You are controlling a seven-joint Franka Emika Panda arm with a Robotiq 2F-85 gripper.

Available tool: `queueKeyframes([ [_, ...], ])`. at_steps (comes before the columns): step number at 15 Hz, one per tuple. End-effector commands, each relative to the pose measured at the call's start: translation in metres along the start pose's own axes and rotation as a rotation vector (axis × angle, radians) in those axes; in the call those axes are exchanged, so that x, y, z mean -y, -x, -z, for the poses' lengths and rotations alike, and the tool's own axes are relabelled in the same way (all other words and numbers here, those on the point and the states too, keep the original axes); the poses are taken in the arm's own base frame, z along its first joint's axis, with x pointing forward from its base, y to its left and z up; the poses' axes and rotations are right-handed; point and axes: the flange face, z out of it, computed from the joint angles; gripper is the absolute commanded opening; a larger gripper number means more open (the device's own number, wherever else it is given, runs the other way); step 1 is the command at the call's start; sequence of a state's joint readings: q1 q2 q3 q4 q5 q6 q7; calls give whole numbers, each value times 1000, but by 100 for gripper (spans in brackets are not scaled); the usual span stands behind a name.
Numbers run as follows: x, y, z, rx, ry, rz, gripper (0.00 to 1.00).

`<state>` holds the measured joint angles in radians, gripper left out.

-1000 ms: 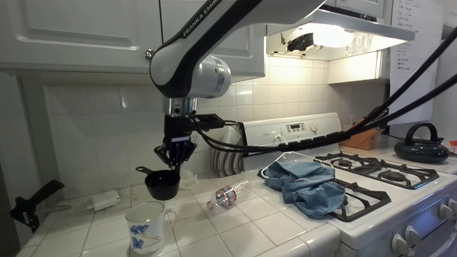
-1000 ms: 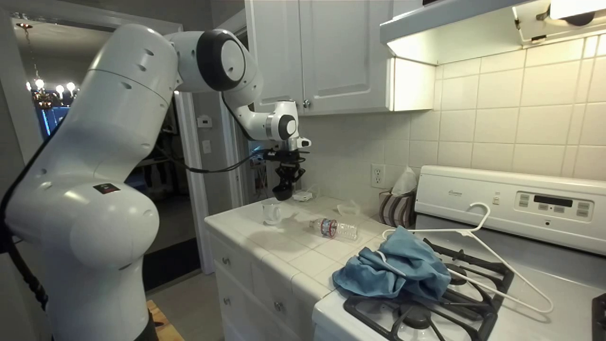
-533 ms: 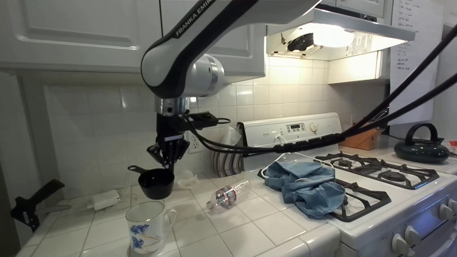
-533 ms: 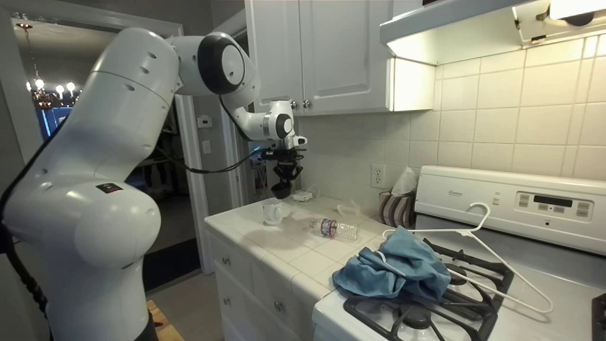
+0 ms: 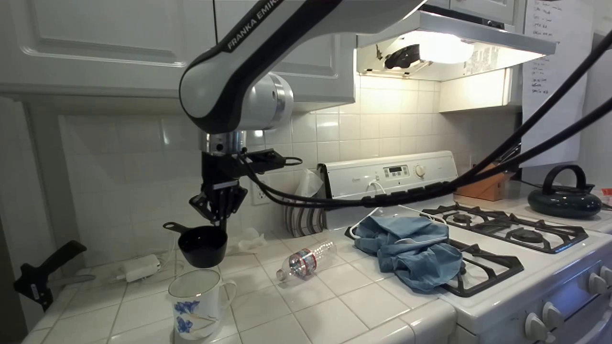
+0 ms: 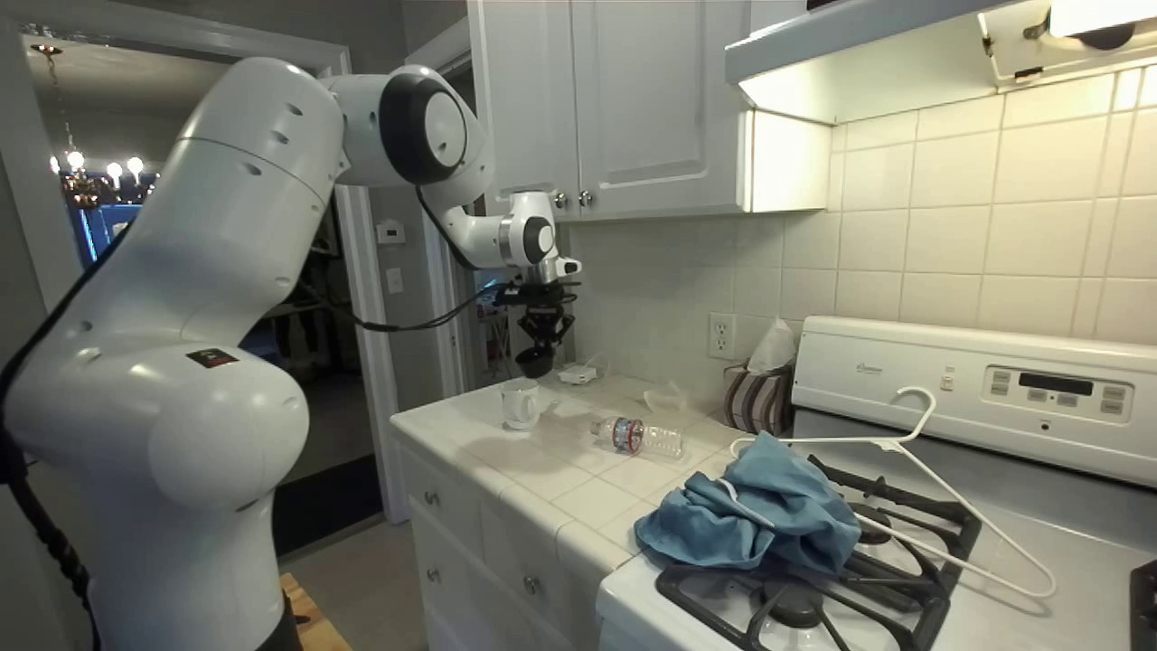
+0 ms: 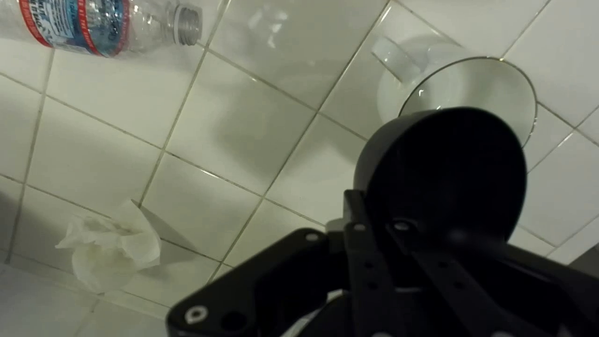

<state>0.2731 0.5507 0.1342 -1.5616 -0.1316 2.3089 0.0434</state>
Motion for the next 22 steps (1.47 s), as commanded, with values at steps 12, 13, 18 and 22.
queueKeyframes([
  [12,20,-6,2,-40,69,72,1],
  [13,22,-6,1,-42,73,79,1],
  [18,32,-5,2,-45,105,112,1],
  [22,36,-5,2,-51,128,139,1],
])
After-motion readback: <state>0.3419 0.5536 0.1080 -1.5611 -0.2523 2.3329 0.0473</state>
